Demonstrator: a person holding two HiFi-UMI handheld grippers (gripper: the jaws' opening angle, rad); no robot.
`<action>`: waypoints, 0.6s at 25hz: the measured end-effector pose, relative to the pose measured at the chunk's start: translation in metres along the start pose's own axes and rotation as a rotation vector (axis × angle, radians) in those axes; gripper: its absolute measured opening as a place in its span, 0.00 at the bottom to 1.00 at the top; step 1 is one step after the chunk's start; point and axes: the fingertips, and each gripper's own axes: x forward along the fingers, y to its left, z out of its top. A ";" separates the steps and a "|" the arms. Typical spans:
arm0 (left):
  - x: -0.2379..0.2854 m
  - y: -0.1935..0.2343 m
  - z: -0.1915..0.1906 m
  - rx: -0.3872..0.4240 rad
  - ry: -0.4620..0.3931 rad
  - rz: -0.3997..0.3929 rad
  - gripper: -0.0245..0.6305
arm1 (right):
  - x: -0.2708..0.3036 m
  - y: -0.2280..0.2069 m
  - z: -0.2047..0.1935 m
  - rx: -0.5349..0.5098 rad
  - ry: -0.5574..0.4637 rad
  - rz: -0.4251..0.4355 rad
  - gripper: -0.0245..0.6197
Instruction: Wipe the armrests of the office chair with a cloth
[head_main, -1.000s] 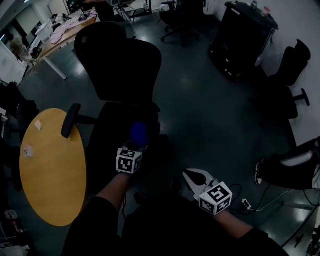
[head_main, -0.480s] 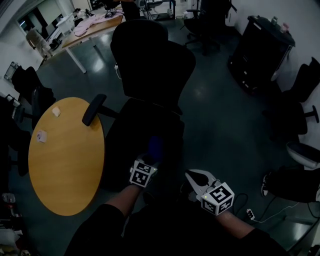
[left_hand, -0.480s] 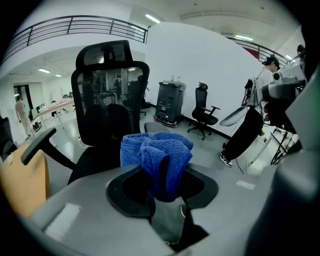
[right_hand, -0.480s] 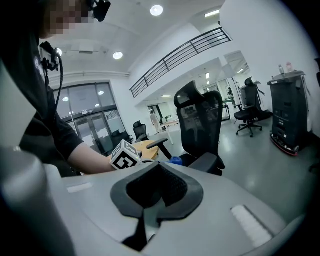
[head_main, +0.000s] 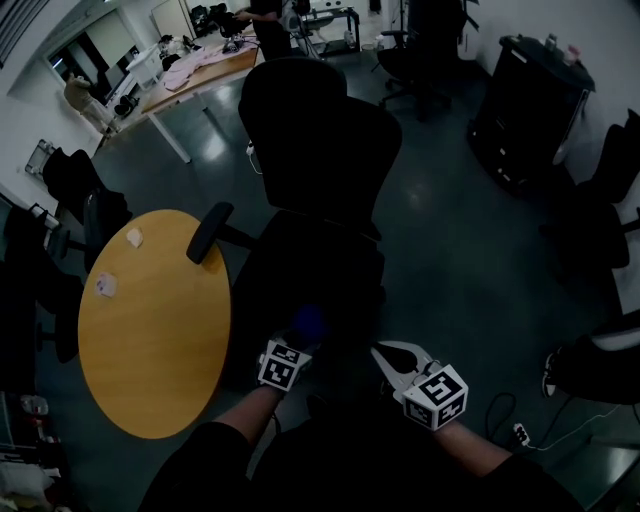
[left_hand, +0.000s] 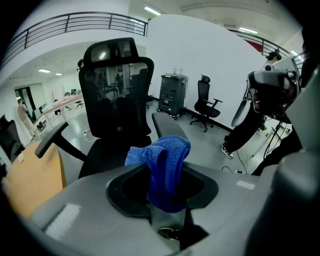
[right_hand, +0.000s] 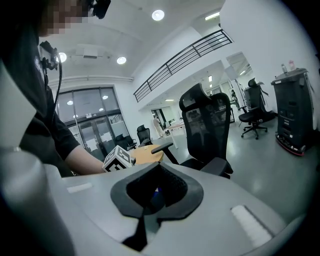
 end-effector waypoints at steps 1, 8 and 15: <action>-0.001 0.004 0.005 0.010 -0.002 0.007 0.27 | 0.000 -0.002 0.001 0.003 -0.007 -0.001 0.05; 0.028 0.011 0.079 0.088 -0.048 0.013 0.27 | -0.032 -0.042 -0.001 0.049 -0.063 -0.076 0.05; 0.100 -0.022 0.178 0.156 -0.130 -0.044 0.27 | -0.091 -0.099 -0.017 0.106 -0.063 -0.209 0.05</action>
